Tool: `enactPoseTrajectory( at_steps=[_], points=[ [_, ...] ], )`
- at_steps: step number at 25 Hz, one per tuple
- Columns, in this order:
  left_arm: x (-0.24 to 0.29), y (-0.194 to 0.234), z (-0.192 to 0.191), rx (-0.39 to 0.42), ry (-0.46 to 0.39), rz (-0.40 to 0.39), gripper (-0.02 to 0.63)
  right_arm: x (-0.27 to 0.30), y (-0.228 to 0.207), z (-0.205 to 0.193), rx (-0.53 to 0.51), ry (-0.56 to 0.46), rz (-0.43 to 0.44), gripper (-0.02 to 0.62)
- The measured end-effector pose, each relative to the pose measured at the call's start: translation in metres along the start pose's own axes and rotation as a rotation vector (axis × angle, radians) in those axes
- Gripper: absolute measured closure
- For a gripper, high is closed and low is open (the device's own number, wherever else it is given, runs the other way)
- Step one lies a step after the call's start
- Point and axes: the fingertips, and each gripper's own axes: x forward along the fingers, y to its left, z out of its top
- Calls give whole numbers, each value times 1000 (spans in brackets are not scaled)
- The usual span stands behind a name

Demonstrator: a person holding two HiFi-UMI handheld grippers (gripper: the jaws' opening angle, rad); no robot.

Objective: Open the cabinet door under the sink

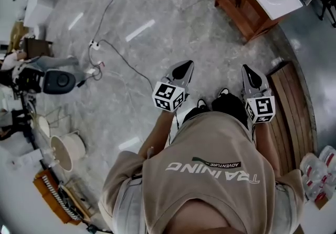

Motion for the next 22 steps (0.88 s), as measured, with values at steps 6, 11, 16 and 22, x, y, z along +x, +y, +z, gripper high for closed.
enactPoseTrajectory(
  at_steps=[6, 11, 16, 22],
  points=[
    [47, 26, 12, -9, 22, 32, 591, 39, -51, -1, 0, -4, -10, 594],
    [93, 47, 58, 8, 14, 33, 591, 87, -101, 13, 6, -29, -13, 594],
    [137, 79, 90, 23, 10, 85, 590, 138, -140, 15, 35, -54, 17, 594],
    [179, 99, 108, -14, 17, 109, 591, 186, -178, 18, -35, -6, 70, 594]
  ],
)
